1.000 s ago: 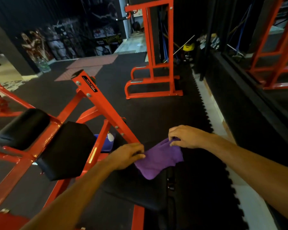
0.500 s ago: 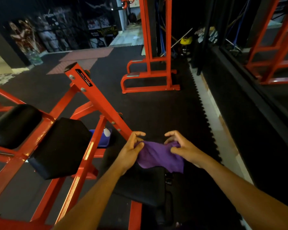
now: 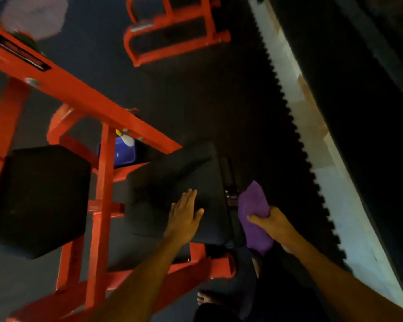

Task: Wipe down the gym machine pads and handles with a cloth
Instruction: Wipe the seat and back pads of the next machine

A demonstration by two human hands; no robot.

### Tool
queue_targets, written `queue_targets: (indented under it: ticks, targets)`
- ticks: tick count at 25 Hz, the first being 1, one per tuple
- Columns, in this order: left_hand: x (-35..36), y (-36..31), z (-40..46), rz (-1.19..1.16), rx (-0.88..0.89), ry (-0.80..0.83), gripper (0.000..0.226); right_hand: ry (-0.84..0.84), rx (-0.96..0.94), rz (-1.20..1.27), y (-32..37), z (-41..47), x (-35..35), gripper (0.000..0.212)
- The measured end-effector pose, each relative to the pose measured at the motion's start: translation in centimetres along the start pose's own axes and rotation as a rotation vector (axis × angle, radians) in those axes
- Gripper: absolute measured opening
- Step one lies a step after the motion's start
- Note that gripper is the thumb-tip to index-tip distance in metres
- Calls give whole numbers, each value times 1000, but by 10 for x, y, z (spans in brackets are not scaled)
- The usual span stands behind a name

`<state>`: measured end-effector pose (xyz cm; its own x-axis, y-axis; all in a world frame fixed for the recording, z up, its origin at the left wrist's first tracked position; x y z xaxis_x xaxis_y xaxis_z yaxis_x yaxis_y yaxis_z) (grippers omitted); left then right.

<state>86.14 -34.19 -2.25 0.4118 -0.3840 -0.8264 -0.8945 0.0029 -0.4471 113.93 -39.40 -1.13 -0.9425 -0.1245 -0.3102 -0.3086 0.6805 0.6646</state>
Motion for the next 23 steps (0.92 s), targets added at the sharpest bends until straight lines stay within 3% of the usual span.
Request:
queue_targets:
  ticks: [4,8,13,19,21,23]
  targets:
    - [33,40,91,282,61,-30,75,140,31,-178,-19,75,40,36]
    - [82,72,117,413,33,-121,74,116,98,-137,-84,118,114,73]
    - [92,77,117,427,65,-173,74,-32,59,-78,-108,138,141,73]
    - [98,84,116,403,87,-240,72,-145,-193,199,-2,211,128,42]
    - [97,81,116,415,95,-241,72,-145,-196,183,-26,202,131,52]
    - [97,82,115,410,97,-230,71,-130,-99,66,-96,158,144,56]
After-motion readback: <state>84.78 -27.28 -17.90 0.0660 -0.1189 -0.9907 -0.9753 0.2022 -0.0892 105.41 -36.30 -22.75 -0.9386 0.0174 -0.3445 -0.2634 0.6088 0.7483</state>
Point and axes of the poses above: each hand's wrist, its own z-axis towards the middle knuckle, its own x-axis out of the palm, y = z × x, the point moved 5 cm from there along z, towards the middle knuckle, and after that the axes turned 1 degree about -z, right-handed, at the moved point
